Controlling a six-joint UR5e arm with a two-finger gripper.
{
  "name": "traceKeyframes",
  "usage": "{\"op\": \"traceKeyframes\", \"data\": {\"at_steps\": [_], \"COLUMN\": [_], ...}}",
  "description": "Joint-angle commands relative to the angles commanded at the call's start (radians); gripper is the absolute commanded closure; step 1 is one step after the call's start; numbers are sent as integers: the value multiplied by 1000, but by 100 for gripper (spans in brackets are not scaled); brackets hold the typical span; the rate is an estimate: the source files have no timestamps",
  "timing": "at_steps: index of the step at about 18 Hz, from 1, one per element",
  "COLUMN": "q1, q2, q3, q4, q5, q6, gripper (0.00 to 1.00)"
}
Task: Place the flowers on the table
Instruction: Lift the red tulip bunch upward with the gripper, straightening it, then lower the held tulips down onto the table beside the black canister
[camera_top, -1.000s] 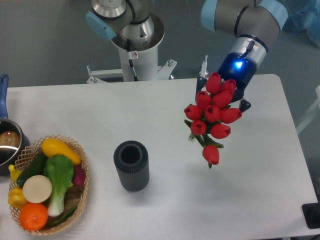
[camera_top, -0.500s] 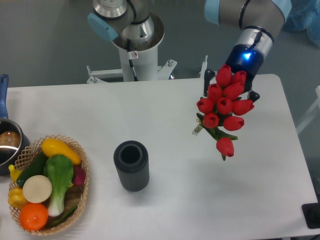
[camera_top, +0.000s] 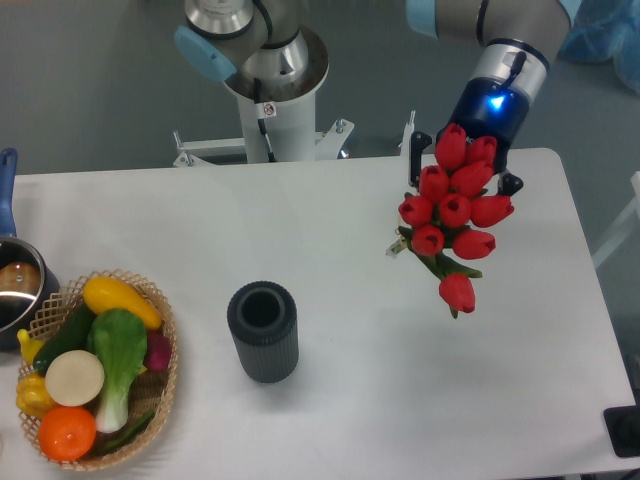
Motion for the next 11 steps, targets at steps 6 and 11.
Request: {"op": "traceKeyframes", "data": {"at_steps": [6, 11], "q1": [-35, -156], "q2": [-8, -76], "q3": [14, 49], "q4": [-9, -9], "q5": [359, 708], "q6": [12, 60], "gripper": [61, 60]}}
